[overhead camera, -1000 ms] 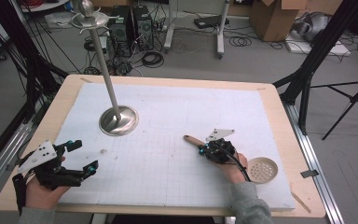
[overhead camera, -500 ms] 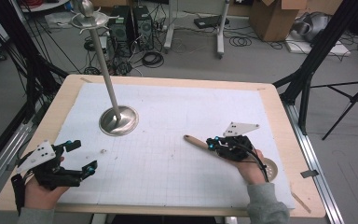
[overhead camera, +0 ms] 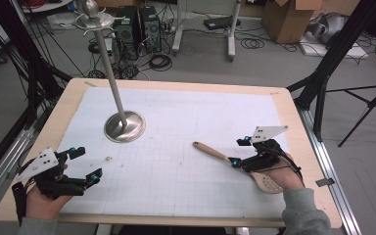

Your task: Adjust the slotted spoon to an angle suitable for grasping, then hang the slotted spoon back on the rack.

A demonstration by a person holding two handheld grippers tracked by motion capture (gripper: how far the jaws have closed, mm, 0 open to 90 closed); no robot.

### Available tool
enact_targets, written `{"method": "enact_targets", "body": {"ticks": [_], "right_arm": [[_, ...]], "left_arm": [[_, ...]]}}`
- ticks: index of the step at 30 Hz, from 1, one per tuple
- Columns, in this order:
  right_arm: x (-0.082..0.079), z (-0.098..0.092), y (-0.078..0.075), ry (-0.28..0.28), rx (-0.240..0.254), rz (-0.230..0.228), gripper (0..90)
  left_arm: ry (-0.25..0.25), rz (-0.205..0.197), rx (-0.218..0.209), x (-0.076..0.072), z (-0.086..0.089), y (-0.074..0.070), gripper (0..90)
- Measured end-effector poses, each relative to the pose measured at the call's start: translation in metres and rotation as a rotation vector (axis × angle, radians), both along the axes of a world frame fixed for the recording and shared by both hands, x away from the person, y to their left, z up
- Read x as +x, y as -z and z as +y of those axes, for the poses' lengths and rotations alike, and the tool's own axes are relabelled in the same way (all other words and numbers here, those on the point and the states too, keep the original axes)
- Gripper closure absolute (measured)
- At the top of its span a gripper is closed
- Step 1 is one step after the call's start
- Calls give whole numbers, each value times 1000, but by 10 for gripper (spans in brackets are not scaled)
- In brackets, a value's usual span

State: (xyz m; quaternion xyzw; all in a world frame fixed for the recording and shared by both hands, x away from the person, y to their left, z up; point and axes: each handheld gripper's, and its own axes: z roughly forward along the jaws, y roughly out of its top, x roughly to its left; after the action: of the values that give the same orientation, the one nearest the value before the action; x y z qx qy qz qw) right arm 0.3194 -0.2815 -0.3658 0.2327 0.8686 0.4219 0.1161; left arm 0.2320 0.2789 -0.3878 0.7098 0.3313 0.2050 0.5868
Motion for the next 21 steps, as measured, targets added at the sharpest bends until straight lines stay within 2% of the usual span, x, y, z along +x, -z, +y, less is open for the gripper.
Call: {"method": "enact_targets", "body": {"ticks": [2,5,9,17,21], "right_arm": [[2,-7,0,-10,28,12,161],[4,-16,2,-8,28,18,142],[5,-23,4,-11,9,7,142],[13,-27,12,-27,-35,35,146],[15,-26,14,-27,-41,40,146]], "left_arm": [[0,4,-4,0,-1,1,25],[3,5,1,1,-1,1,25],[-1,5,-1,0,-1,1,25],[-1,3,3,-1,-1,0,25],[-3,5,1,0,1,1,25]]}}
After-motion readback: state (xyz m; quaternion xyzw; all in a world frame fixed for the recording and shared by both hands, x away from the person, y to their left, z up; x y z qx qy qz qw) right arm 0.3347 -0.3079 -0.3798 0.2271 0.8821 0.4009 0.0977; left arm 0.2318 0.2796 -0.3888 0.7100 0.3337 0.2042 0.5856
